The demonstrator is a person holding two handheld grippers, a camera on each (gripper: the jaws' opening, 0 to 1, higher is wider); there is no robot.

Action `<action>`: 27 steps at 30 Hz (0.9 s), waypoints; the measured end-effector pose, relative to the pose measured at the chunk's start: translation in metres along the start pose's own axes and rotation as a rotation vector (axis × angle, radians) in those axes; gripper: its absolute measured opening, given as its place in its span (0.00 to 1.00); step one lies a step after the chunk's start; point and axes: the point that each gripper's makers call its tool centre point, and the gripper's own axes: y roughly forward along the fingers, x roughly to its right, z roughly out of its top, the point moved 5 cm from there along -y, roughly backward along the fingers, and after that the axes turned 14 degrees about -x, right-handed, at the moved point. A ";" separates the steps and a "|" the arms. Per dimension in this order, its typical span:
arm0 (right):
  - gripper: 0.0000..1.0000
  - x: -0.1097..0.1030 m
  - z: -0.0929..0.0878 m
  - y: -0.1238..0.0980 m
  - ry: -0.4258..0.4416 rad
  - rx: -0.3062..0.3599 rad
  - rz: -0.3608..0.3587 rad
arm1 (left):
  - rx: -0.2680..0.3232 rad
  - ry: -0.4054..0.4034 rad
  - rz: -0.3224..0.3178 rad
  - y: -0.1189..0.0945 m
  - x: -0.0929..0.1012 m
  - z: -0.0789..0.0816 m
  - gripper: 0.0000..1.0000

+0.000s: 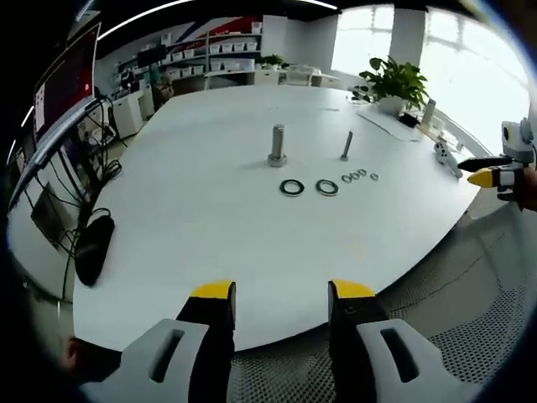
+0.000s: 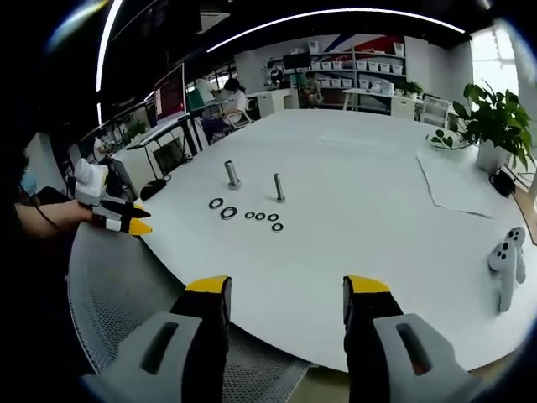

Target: Place the washer onto the threaded stud by aligning its center hole with the stud, sliding it down to the base, and recovering from edge contact or off-axis alignment until the washer reaches the visible bottom stop.

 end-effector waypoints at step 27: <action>0.47 -0.016 0.052 0.054 -0.321 -0.212 0.192 | -0.008 0.035 0.064 0.002 -0.005 -0.004 0.39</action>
